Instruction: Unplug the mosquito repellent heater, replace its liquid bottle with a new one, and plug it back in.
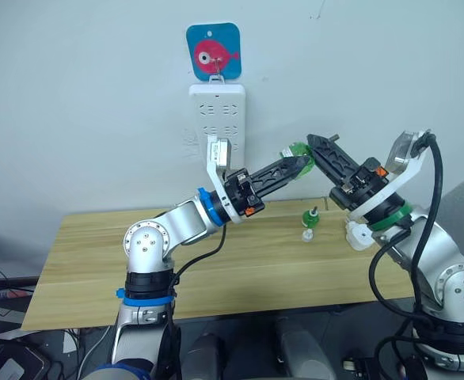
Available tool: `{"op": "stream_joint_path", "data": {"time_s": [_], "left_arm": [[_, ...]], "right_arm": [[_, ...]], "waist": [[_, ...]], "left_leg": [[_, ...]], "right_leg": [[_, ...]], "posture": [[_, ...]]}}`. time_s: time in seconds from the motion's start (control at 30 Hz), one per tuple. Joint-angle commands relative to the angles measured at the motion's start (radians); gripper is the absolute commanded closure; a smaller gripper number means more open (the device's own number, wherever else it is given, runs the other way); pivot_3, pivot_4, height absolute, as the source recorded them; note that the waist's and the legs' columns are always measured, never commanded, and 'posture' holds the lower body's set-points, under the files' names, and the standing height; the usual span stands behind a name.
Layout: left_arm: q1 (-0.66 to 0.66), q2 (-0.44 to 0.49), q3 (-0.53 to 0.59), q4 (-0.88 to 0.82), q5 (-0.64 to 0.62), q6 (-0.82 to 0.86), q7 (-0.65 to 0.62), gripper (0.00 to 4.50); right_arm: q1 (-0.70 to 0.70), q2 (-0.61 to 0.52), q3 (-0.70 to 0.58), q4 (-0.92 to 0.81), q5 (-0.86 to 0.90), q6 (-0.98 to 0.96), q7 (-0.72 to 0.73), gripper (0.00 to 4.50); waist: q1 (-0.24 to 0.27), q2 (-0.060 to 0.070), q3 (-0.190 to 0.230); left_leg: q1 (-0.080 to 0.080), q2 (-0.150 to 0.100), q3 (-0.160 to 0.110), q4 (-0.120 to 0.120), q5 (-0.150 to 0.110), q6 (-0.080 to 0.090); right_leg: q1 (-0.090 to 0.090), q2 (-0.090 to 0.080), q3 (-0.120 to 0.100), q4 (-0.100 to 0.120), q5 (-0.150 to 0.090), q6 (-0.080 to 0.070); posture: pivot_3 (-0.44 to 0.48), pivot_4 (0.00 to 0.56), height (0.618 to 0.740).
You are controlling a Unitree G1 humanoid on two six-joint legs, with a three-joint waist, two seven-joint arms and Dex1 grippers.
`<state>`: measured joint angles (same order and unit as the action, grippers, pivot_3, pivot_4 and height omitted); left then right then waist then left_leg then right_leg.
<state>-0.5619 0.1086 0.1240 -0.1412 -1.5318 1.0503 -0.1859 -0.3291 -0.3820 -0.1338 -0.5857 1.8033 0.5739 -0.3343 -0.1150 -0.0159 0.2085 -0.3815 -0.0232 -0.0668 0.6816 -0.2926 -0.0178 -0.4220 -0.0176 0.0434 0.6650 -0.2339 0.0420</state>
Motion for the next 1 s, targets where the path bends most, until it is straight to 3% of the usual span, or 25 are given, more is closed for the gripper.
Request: {"op": "stream_joint_path", "data": {"time_s": [0.03, 0.23, 0.43, 0.47, 0.77, 1.0], "left_arm": [[-0.023, -0.017, 0.008, 0.0, -0.04, -0.032, 0.012, 0.08], [-0.023, -0.008, 0.011, 0.014, -0.062, -0.039, 0.015, 0.08], [-0.007, 0.005, 0.007, 0.012, -0.08, -0.037, 0.003, 1.98], [-0.006, 0.007, 0.006, 0.012, -0.082, -0.037, 0.002, 2.09], [0.007, 0.013, -0.006, 0.004, -0.062, -0.044, -0.023, 2.09], [0.023, 0.081, 0.013, -0.002, -0.074, -0.029, -0.053, 2.09]], "right_arm": [[-0.012, 0.002, 0.006, -0.049, 0.02, -0.024, 0.0, 3.66], [0.001, 0.001, 0.016, -0.05, 0.012, -0.029, 0.011, 3.66], [0.009, -0.006, 0.016, -0.052, 0.019, -0.031, 0.016, 3.66], [0.01, -0.007, 0.016, -0.053, 0.02, -0.032, 0.016, 3.66], [0.027, -0.026, 0.022, -0.057, 0.031, -0.029, 0.01, 3.66], [0.098, -0.128, -0.08, -0.03, 0.037, -0.022, 0.019, 1.12]], "waist": [[0.0, 0.0, 0.0], [0.0, 0.0, 0.0], [0.0, 0.0, 0.0], [0.0, 0.0, 0.0], [0.0, 0.0, 0.0], [0.002, 0.0, 0.0]], "left_leg": [[0.0, 0.0, 0.0, 0.0, 0.0, 0.0], [0.0, 0.0, 0.0, 0.0, 0.0, 0.0], [0.0, 0.0, 0.0, 0.0, 0.0, 0.0], [0.0, 0.0, 0.0, 0.0, 0.0, 0.0], [0.0, 0.0, 0.0, 0.0, 0.0, 0.0], [0.0, 0.0, 0.0, 0.0, 0.0, 0.0]], "right_leg": [[0.0, 0.0, 0.0, 0.0, 0.0, 0.0], [0.0, 0.0, 0.0, 0.0, 0.0, 0.0], [0.0, 0.0, 0.0, 0.0, 0.0, 0.0], [0.0, 0.0, 0.0, 0.0, 0.0, 0.0], [0.0, 0.0, 0.0, 0.0, 0.0, 0.0], [0.0, 0.0, 0.0, 0.0, 0.0, 0.0]], "posture": [[-0.202, 0.144, 0.74], [-0.2, 0.143, 0.74], [-0.2, 0.142, 0.74], [-0.2, 0.144, 0.74], [-0.201, 0.147, 0.74], [-0.194, 0.162, 0.74]]}}
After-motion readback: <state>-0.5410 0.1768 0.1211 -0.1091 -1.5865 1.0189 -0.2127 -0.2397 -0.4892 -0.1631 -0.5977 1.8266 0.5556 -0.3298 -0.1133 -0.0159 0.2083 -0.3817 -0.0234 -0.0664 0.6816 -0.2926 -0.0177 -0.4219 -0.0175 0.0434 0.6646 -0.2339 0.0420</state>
